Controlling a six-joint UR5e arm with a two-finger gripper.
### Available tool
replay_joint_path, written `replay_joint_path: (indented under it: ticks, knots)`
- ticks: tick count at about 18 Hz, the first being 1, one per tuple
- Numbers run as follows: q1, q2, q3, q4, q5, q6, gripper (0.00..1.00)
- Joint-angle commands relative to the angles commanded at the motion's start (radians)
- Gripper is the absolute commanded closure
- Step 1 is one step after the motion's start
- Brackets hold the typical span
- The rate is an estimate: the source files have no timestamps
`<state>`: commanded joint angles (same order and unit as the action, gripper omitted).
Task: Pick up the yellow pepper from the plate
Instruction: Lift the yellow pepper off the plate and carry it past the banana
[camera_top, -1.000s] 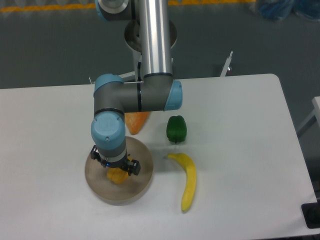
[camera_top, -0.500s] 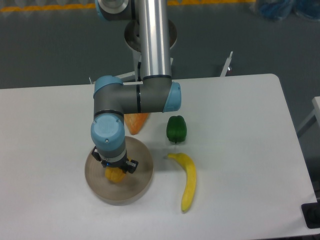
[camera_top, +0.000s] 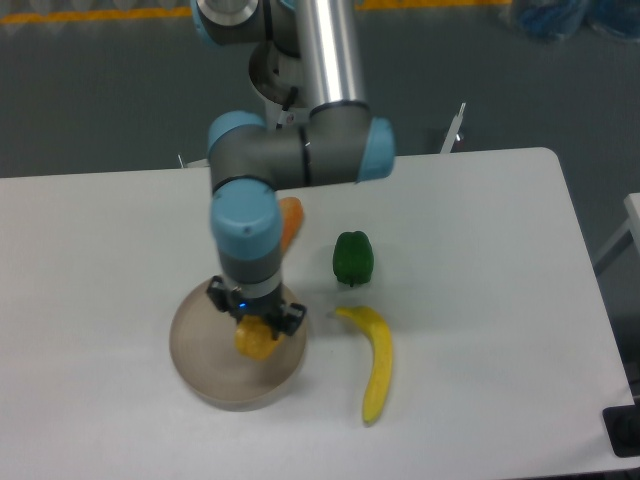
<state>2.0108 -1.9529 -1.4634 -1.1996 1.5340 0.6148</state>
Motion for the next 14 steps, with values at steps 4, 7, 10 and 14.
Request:
replay_joint_path:
  ticks: [4, 7, 10, 14]
  knots:
    - [0.120, 0.048, 0.005, -0.061, 0.005, 0.207, 0.86]
    - [0.199, 0.052, 0.012, -0.075, 0.005, 0.345, 0.87]
    - [0.273, 0.052, 0.014, -0.084, 0.008, 0.506, 0.87]
    - [0.338, 0.038, 0.011, -0.083, 0.021, 0.681, 0.87]
